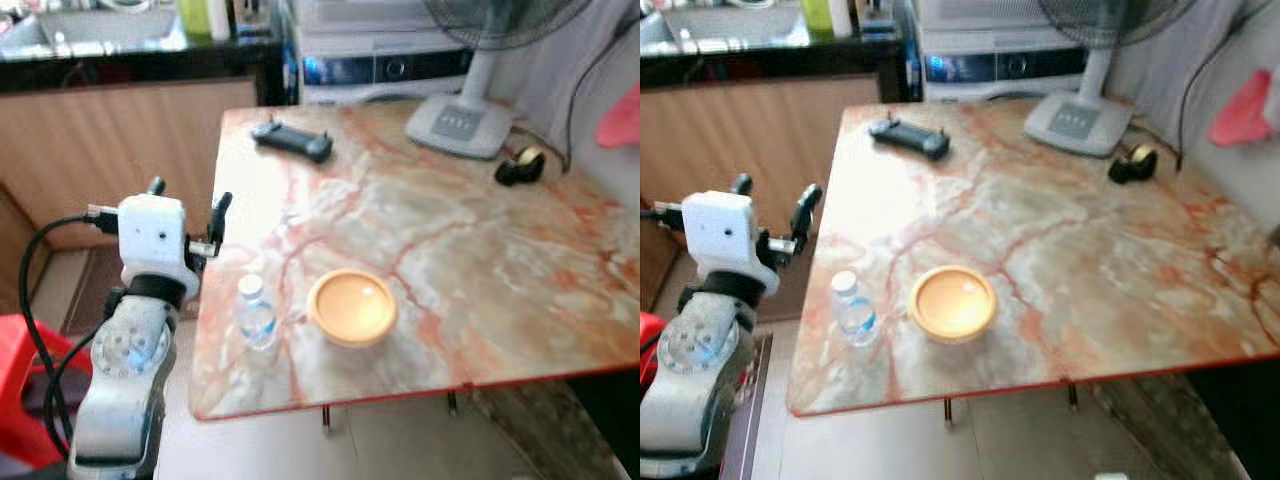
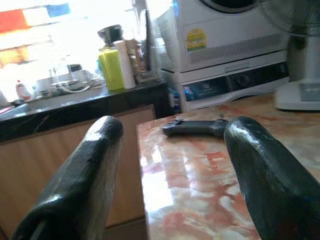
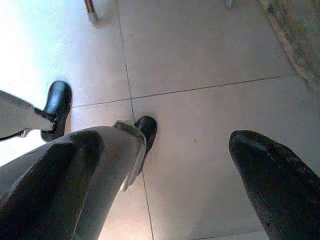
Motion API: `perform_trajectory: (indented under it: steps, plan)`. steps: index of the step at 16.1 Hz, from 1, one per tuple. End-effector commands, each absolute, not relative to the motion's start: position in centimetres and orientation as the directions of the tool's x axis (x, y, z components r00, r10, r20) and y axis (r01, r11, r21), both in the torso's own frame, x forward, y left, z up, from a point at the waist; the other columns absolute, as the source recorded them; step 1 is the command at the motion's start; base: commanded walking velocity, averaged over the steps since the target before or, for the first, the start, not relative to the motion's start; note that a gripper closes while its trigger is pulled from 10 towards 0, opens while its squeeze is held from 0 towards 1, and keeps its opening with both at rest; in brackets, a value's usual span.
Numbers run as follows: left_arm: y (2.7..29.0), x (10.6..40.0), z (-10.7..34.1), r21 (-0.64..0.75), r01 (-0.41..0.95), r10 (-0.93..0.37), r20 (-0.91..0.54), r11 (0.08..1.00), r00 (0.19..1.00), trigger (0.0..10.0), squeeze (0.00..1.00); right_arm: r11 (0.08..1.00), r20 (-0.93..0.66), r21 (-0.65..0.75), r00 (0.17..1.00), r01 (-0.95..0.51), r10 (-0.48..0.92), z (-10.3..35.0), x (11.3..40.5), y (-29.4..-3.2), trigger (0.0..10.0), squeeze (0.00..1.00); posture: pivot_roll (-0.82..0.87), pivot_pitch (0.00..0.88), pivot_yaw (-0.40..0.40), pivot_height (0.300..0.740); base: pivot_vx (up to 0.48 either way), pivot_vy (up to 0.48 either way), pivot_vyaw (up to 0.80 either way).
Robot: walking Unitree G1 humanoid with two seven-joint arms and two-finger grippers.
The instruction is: Restocking fridge
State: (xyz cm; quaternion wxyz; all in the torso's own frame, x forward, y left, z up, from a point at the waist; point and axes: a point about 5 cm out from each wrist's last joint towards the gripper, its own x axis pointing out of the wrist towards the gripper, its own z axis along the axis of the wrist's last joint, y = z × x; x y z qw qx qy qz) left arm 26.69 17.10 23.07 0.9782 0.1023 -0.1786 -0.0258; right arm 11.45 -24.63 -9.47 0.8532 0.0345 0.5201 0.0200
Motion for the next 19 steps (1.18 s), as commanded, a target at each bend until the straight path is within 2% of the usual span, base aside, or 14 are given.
perform_trajectory:
  steps: [1, 4, 7, 10, 12, 13, 16, 19]
  plan:
    - [16.0, 26.5, 23.6, 0.202, 0.087, -0.154, 0.349, 0.976, 0.924, 10.0, 0.00, 0.996, -0.896, 0.080, 0.439, 0.027, 0.060, -9.7, 10.7, -24.8, 10.0, 0.00, 0.16, 0.050, -0.026, 0.740, 0.000, 0.000, 0.00]
    - [15.0, 26.3, 24.1, 0.239, 0.168, -0.244, 0.336, 0.956, 0.910, 10.0, 0.00, 0.996, -0.897, 0.081, 0.438, 0.026, 0.062, -9.7, 10.7, -24.8, 10.0, 0.00, 0.16, 0.053, -0.029, 0.740, 0.000, 0.000, 0.00]
    - [15.7, 26.6, 25.5, 0.192, 0.138, -0.196, 0.325, 0.972, 0.925, 10.0, 0.00, 0.996, -0.899, 0.086, 0.433, 0.019, 0.069, -9.7, 10.6, -24.8, 10.0, 0.00, 0.16, 0.058, -0.032, 0.740, 0.000, 0.000, 0.00]
    - [16.4, 27.4, 26.6, 0.261, 0.171, -0.223, 0.182, 0.950, 0.958, 10.0, 0.00, 0.996, -0.900, 0.088, 0.430, 0.016, 0.073, -9.7, 10.6, -24.8, 10.0, 0.00, 0.18, 0.064, -0.030, 0.740, 0.000, 0.000, 0.00]
    - [16.4, 27.5, 26.1, 0.204, 0.256, -0.264, 0.012, 0.945, 0.965, 10.0, 0.00, 0.996, -0.899, 0.094, 0.431, 0.013, 0.079, -9.7, 10.7, -24.7, 10.0, 0.00, 0.19, 0.063, -0.024, 0.740, 0.000, 0.000, 0.00]
    - [15.6, 27.2, 26.6, 0.172, 0.326, -0.329, -0.015, 0.930, 0.944, 10.0, 0.00, 0.995, -0.900, 0.097, 0.428, 0.007, 0.085, -9.7, 10.7, -24.7, 10.0, 0.00, 0.19, 0.063, -0.024, 0.740, 0.000, 0.000, 0.00]
    - [15.7, 27.5, 28.2, 0.135, 0.333, -0.331, -0.042, 0.933, 0.943, 10.0, 0.00, 0.995, -0.902, 0.097, 0.424, 0.003, 0.087, -9.7, 10.7, -24.6, 10.0, 0.00, 0.19, 0.063, -0.023, 0.740, 0.000, 0.000, 0.00]
    - [16.3, 27.2, 28.6, 0.162, 0.373, -0.344, -0.183, 0.914, 0.921, 10.0, 0.00, 0.995, -0.904, 0.101, 0.417, -0.003, 0.094, -9.7, 10.6, -24.6, 10.0, 0.00, 0.20, 0.066, -0.013, 0.740, 0.000, 0.000, 0.00]
